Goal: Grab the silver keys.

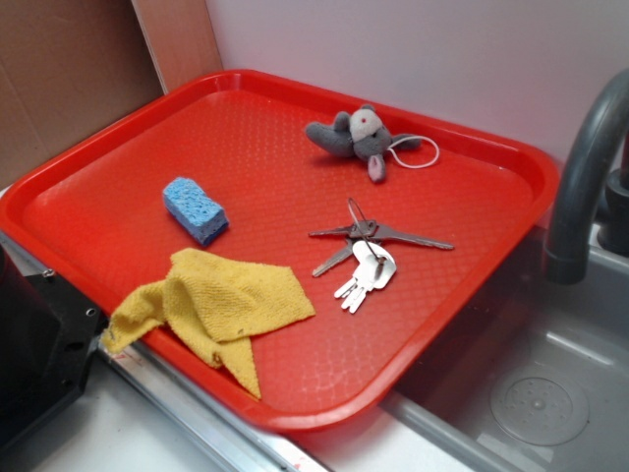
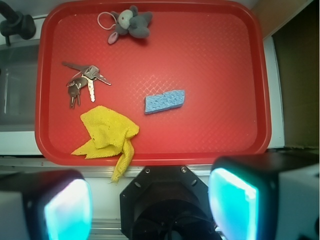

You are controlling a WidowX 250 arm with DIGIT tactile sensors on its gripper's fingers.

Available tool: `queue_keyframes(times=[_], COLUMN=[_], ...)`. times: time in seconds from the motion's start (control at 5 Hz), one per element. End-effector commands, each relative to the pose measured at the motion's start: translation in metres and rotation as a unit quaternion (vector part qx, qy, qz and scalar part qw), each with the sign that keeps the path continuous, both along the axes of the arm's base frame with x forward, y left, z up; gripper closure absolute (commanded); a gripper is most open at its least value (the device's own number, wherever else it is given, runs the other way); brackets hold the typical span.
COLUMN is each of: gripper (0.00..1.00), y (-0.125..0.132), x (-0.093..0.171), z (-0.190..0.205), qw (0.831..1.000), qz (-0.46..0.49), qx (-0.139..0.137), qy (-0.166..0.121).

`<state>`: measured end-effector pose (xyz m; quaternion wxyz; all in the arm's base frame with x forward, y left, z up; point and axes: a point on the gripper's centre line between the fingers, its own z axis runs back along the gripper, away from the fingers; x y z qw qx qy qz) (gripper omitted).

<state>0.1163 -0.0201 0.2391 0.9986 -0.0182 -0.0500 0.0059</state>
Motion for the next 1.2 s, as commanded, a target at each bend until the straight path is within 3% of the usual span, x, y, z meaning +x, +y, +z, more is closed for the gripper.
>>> queue_keyframes(times=[0.0,0.2,0.4,0.6,0.8,1.0], gripper=[0.0,0.0,0.0,0.0,0.0,0.0], y=[0.0,-0.029,-0.06,-0.08,-0.098,-0.106], x=[0.0,0.034,0.059,0.072,0.082,0.094], z=[0.0,-0.024,-0.054,-0.094,-0.129,-0.147], qw=[1.0,0.991,0.983,0.967,0.961,0.958], qz=[0.0,0.115,0.168,0.243,0.263,0.267], qx=[0.0,-0.061,-0.066,-0.078,-0.072,-0.085], qy=[0.0,-0.024,-0.043,0.005,0.049,0.056])
